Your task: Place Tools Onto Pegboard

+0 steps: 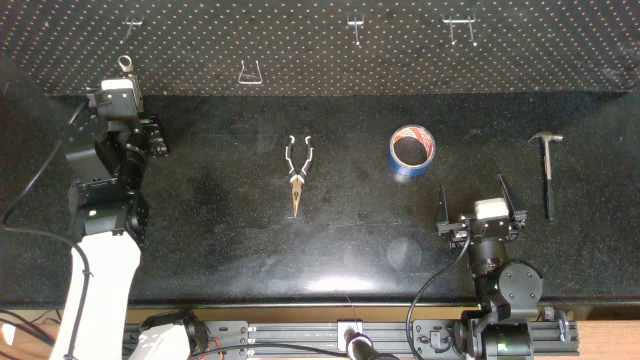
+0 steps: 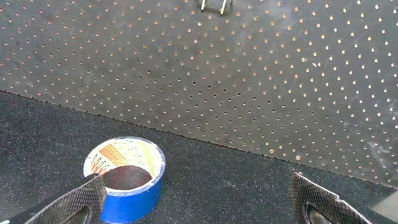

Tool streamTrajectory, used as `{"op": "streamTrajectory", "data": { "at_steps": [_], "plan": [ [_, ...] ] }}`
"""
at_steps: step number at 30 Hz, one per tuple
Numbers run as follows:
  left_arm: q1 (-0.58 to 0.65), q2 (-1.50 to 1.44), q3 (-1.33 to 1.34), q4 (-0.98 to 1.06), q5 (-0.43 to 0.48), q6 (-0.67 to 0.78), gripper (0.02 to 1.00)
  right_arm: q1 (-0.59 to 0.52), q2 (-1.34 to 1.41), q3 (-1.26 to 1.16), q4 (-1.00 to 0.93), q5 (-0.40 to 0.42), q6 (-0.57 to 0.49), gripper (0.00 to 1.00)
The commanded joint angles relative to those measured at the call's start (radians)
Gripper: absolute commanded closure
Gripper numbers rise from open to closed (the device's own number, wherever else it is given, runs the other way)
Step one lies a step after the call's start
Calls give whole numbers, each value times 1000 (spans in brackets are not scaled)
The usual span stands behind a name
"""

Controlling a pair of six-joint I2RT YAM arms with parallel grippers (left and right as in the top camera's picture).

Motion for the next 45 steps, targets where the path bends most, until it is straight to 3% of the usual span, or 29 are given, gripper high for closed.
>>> {"op": "streamTrajectory", "data": {
  "at_steps": [1,8,45],
  "plan": [
    [2,2,40,44,10,-5,989,7,-4,-6,-1,9,-10,38],
    [3,20,59,60,-53,2,989,7,-4,-6,-1,9,-10,38],
    [2,166,168,61,3,13,989,7,-4,-6,-1,9,-10,38]
  ]
}}
